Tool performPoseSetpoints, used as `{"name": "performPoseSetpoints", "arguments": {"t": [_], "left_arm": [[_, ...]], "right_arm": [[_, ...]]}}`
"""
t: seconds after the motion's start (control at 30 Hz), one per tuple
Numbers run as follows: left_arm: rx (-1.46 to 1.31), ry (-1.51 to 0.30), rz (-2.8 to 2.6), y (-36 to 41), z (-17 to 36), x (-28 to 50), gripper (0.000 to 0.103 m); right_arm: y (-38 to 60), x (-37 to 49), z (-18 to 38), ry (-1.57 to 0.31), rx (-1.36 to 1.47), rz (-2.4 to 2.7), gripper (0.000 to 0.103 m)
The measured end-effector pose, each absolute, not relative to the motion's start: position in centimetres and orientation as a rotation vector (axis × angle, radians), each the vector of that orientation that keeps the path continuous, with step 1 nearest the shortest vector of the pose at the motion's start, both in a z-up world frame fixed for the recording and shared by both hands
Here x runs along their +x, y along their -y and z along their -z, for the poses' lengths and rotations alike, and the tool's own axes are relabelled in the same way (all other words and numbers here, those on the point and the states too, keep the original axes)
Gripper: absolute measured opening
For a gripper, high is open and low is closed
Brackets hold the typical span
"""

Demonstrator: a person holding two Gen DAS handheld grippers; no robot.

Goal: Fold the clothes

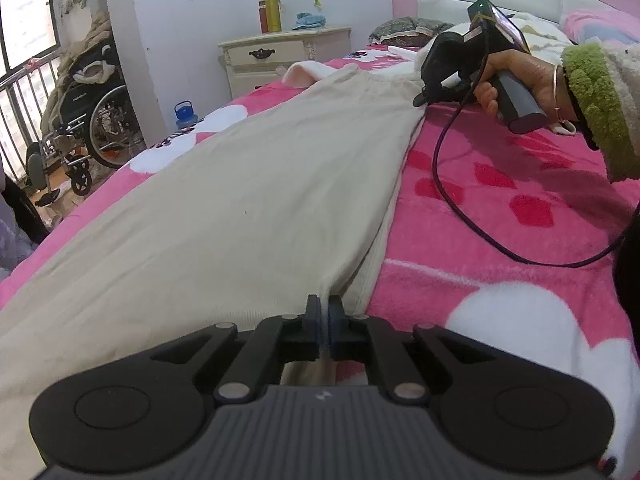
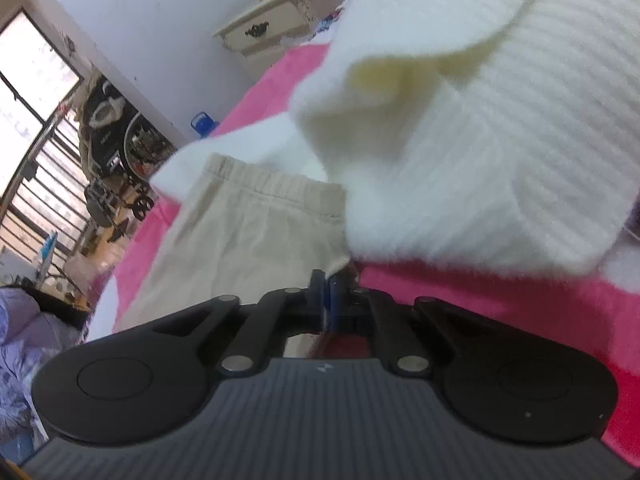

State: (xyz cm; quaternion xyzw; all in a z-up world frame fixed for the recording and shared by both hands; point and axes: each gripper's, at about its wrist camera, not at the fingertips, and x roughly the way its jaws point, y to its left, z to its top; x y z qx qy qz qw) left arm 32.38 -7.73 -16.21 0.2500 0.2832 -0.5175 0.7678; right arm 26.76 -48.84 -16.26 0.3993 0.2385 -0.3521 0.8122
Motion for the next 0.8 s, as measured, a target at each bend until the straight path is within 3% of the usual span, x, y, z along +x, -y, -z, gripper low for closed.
{"name": "performPoseSetpoints", "arguments": {"t": [0.2, 0.27, 0.53, 0.67, 0.8], "left_arm": [[0.464, -0.655, 1.136, 7.2, 15.5, 32.9, 0.019], [0.420, -0.678, 1.150, 6.7, 15.0, 33.1, 0.032], [0.320, -0.747, 1.151, 6.1, 14.6, 33.4, 0.032], [0.273, -0.797, 1.128, 6.2, 16.0, 33.7, 0.033], [0.225, -0.803, 1.097, 5.2, 15.1, 33.9, 0.035]], "right_arm": [[47.8, 26.6, 14.3, -0.560, 0.777, 0.726, 0.012], [47.1, 27.0, 14.1, -0.576, 0.759, 0.689, 0.012], [44.4, 28.5, 13.4, -0.636, 0.685, 0.542, 0.013], [45.1, 28.9, 15.2, -0.681, 0.663, 0.652, 0.007], [46.0, 25.8, 13.4, -0.635, 0.680, 0.805, 0.013]]}}
